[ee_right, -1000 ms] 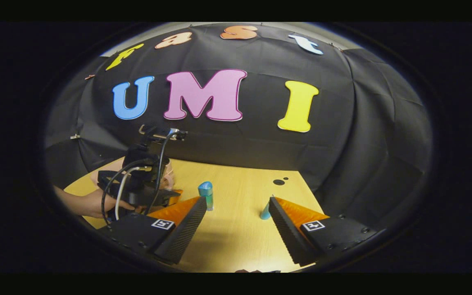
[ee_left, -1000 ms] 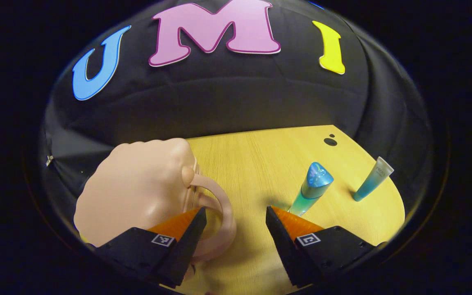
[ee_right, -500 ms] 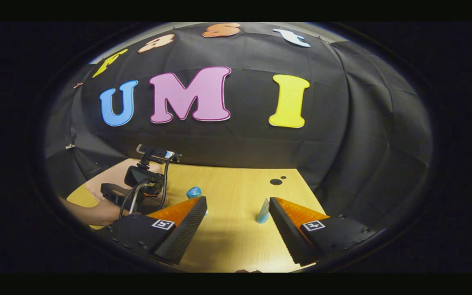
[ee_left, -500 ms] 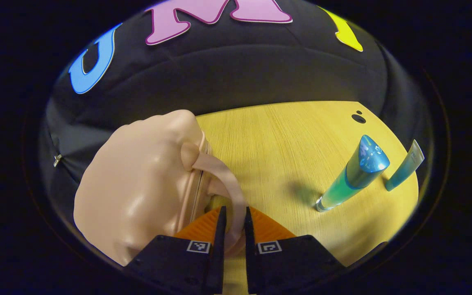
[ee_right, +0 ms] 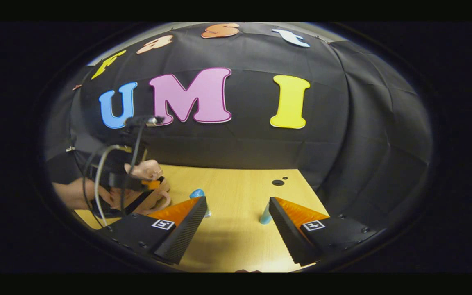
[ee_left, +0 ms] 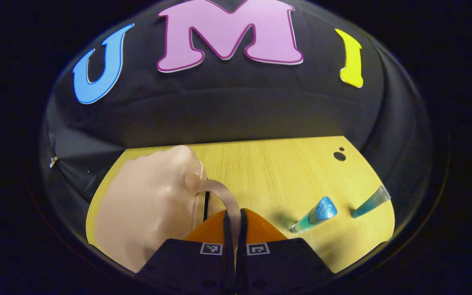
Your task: First open the suitcase, pack the skin care products into it, and then close the suitcase.
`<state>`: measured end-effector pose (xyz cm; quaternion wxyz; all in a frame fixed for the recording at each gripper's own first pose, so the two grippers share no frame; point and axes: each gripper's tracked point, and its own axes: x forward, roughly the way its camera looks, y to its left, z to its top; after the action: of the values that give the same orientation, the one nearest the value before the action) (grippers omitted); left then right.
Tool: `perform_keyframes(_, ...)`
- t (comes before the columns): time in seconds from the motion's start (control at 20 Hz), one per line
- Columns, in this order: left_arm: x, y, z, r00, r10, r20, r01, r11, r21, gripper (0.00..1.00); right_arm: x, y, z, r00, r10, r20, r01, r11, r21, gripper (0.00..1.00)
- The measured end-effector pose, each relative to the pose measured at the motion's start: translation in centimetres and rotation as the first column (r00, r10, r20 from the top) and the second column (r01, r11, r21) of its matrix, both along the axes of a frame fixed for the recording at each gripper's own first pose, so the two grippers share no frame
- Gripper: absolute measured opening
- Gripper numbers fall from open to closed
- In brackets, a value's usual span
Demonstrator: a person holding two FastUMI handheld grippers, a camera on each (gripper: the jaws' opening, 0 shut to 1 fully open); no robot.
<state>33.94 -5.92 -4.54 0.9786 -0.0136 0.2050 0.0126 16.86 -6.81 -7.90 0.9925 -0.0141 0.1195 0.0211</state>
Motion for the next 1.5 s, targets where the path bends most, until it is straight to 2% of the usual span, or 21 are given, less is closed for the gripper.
perform_keyframes(0.2, -1.8, 6.1, 7.4, 0.998, 0.013, 0.065, -0.010, 0.999, -0.044, 0.07, -0.3, 1.5, 0.9, 1.000, 0.006, 0.017, -0.006, 1.000, -0.006, 0.97)
perform_keyframes(0.25, -2.3, 8.3, 8.7, 0.998, 0.019, 0.067, -0.016, 0.999, -0.043, 0.03, -0.5, 2.1, 1.0, 1.000, 0.011, 0.019, -0.011, 1.000, -0.007, 0.97)
perform_keyframes(0.35, -3.7, 14.1, 11.5, 0.996, 0.033, 0.080, -0.032, 0.999, -0.022, 0.07, -0.6, 3.0, 1.1, 1.000, 0.022, 0.015, -0.021, 1.000, -0.015, 0.97)
perform_keyframes(0.45, -4.8, 21.1, 13.1, 0.993, 0.076, 0.086, -0.079, 0.996, 0.028, 0.06, -0.8, 3.8, 1.5, 0.999, 0.021, 0.024, -0.020, 1.000, -0.022, 0.97)
perform_keyframes(0.7, -5.4, 38.9, 10.5, 0.967, 0.238, 0.092, -0.251, 0.950, 0.183, 0.06, -1.0, 5.2, 0.3, 1.000, -0.029, -0.002, 0.029, 0.999, -0.035, 0.96)
perform_keyframes(0.8, -4.3, 45.0, 7.5, 0.944, 0.313, 0.102, -0.328, 0.919, 0.219, 0.06, -0.7, 5.5, -0.9, 0.998, -0.058, -0.033, 0.057, 0.997, -0.042, 0.96)
perform_keyframes(0.85, -3.6, 47.4, 5.3, 0.935, 0.341, 0.097, -0.354, 0.913, 0.202, 0.06, -0.6, 5.3, -1.5, 0.996, -0.076, -0.039, 0.074, 0.996, -0.051, 0.97)
perform_keyframes(0.95, -2.4, 50.8, 0.7, 0.928, 0.366, 0.075, -0.373, 0.910, 0.178, 0.10, 0.0, 4.6, -2.9, 0.991, -0.119, -0.055, 0.115, 0.991, -0.063, 0.97)
perform_keyframes(1.0, -1.6, 52.1, -1.7, 0.930, 0.363, 0.059, -0.367, 0.912, 0.184, 0.07, 0.3, 4.0, -4.0, 0.987, -0.144, -0.071, 0.139, 0.988, -0.066, 0.97)
perform_keyframes(1.05, -0.7, 52.5, -3.7, 0.933, 0.356, 0.047, -0.358, 0.916, 0.182, 0.07, 0.6, 3.5, -5.3, 0.982, -0.168, -0.090, 0.162, 0.985, -0.065, 1.00)
perform_keyframes(1.15, 0.6, 53.0, -7.4, 0.941, 0.337, 0.026, -0.337, 0.933, 0.122, 0.06, 1.0, 2.7, -6.7, 0.974, -0.204, -0.103, 0.198, 0.978, -0.060, 0.97)
perform_keyframes(1.25, 1.0, 54.1, -10.0, 0.922, 0.387, -0.020, -0.385, 0.921, 0.064, 0.08, 1.3, 2.2, -7.5, 0.968, -0.228, -0.103, 0.221, 0.973, -0.071, 0.97)
perform_keyframes(1.35, 0.7, 55.5, -10.3, 0.889, 0.459, -0.004, -0.457, 0.887, 0.068, 0.19, 1.4, 1.8, -7.8, 0.965, -0.244, -0.095, 0.237, 0.968, -0.080, 0.97)
perform_keyframes(1.4, 0.6, 55.3, -9.3, 0.880, 0.474, 0.032, -0.475, 0.878, 0.050, 0.24, 1.4, 1.9, -7.7, 0.965, -0.246, -0.089, 0.240, 0.968, -0.074, 0.97)
perform_keyframes(1.45, 0.2, 54.7, -7.8, 0.875, 0.477, 0.082, -0.481, 0.876, 0.033, 0.24, 1.4, 1.9, -7.4, 0.966, -0.247, -0.080, 0.242, 0.968, -0.069, 0.97)
perform_keyframes(1.5, -0.3, 53.4, -5.6, 0.876, 0.463, 0.133, -0.469, 0.883, 0.019, 0.47, 1.5, 1.7, -7.1, 0.967, -0.248, -0.065, 0.243, 0.968, -0.070, 0.97)
